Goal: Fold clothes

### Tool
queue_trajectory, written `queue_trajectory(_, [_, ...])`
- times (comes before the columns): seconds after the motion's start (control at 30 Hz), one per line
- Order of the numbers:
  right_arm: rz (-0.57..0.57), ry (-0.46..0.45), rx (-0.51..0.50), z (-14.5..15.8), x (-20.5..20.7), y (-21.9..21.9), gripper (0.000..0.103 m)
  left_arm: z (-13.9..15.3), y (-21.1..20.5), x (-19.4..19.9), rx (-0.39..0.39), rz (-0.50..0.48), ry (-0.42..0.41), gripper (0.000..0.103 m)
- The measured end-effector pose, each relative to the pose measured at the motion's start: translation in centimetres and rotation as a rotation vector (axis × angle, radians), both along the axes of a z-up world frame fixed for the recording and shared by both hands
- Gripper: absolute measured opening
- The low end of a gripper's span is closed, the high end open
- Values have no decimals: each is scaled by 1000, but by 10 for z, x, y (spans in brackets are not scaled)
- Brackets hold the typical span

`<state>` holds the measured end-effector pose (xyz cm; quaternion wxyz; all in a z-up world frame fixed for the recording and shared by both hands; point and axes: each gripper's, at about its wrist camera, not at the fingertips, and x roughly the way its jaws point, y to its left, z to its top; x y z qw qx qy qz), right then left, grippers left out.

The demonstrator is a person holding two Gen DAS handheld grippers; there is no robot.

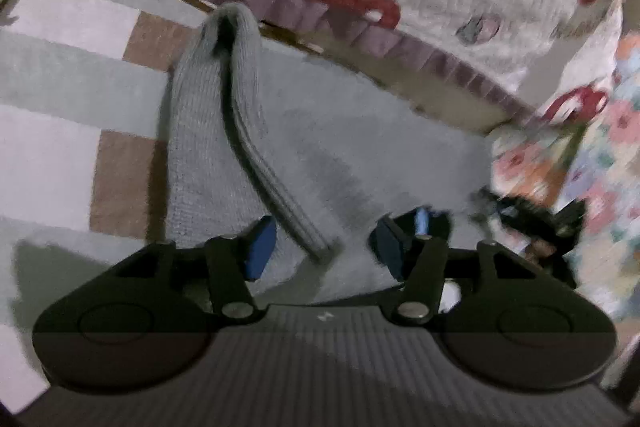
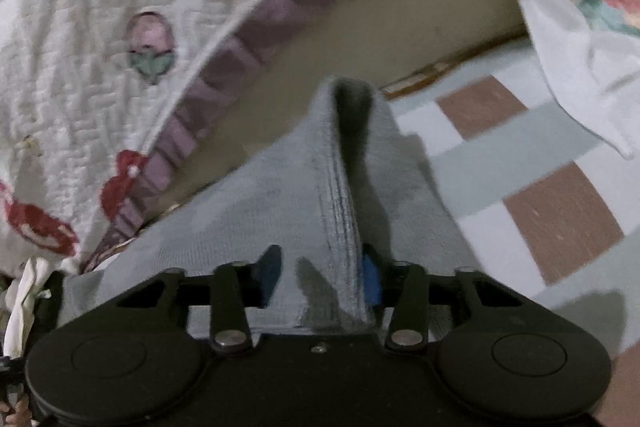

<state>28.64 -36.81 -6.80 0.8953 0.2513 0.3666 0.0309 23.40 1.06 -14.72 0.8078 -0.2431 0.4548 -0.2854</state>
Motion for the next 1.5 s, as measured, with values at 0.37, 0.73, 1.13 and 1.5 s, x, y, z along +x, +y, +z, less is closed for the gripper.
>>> queue_trajectory(0.37, [-56,-25,-15,-1,-1,5,48,9,-12,-4,79,136,-100,39])
queue_trajectory(0.73, [61,-81,-82,24,6,18,11,-25,-31,3,-47,134,-29,20])
queue_trajectory(1.13, [107,-160,-11,81,-17,-17,10,61,23,-17,-47,77,-210,7])
queue_trajectory(1.5, [81,4,-118,40,-30,-12,9,9,-5,-30,240,55,-113,8])
